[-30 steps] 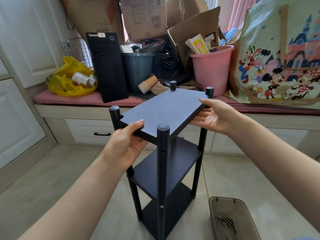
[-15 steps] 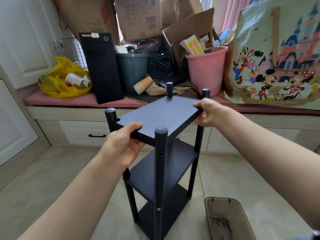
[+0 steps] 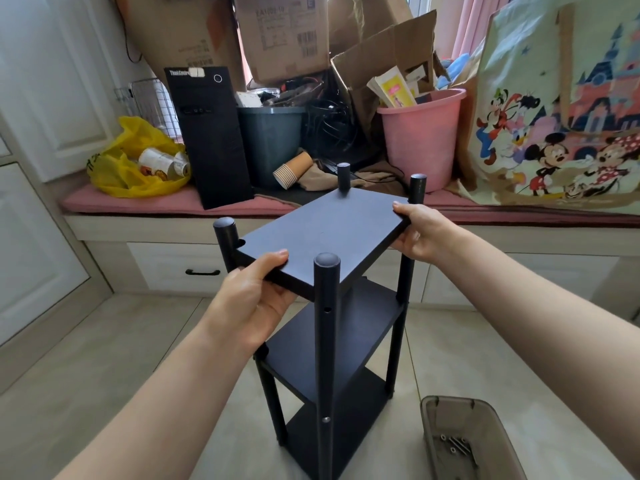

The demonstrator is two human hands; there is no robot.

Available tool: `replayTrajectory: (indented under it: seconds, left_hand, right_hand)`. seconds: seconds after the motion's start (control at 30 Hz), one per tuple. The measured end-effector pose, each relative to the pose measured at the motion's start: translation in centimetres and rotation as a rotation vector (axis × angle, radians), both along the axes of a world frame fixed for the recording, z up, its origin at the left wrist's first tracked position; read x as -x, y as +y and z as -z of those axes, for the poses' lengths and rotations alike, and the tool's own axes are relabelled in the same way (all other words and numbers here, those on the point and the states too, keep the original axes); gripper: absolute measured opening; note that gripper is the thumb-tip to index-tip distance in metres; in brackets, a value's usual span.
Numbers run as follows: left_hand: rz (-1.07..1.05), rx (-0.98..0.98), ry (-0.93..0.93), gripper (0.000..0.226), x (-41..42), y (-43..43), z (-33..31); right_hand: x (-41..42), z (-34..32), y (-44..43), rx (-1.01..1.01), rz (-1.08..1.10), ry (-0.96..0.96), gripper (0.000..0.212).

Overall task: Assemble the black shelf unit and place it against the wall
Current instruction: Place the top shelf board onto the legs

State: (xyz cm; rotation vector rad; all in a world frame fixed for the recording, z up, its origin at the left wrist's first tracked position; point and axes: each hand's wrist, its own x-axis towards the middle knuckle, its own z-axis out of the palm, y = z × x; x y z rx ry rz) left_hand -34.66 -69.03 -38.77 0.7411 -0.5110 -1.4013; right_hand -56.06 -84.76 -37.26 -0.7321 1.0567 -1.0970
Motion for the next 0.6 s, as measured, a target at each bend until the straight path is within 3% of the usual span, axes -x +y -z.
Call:
replayTrajectory:
  seconds: [0.07, 0.17, 0.4, 0.6]
  left_hand:
    - [0.004, 0.012, 0.023, 0.026, 0.0, 0.1, 0.3]
    - [0.095, 0.022, 0.056, 0.008, 0.5, 0.5, 1.0]
    - [0.129, 0.063, 0.051, 0.018, 0.3, 0.3, 1.6]
    - [0.121, 0.075, 0.023, 0.014, -0.3, 0.2, 1.6]
  right_hand:
    - [0.1, 0.1, 0.1, -0.005, 0.000, -0.010, 0.021]
    - [0.4, 0.1, 0.3, -0.003, -0.025, 0.001, 0.019]
    - [0.7, 0.2, 1.7, 0.026, -0.054, -0.065, 0.029]
    - [-0.6, 0.3, 7.4, -0.037, -0.264, -0.112, 0.034]
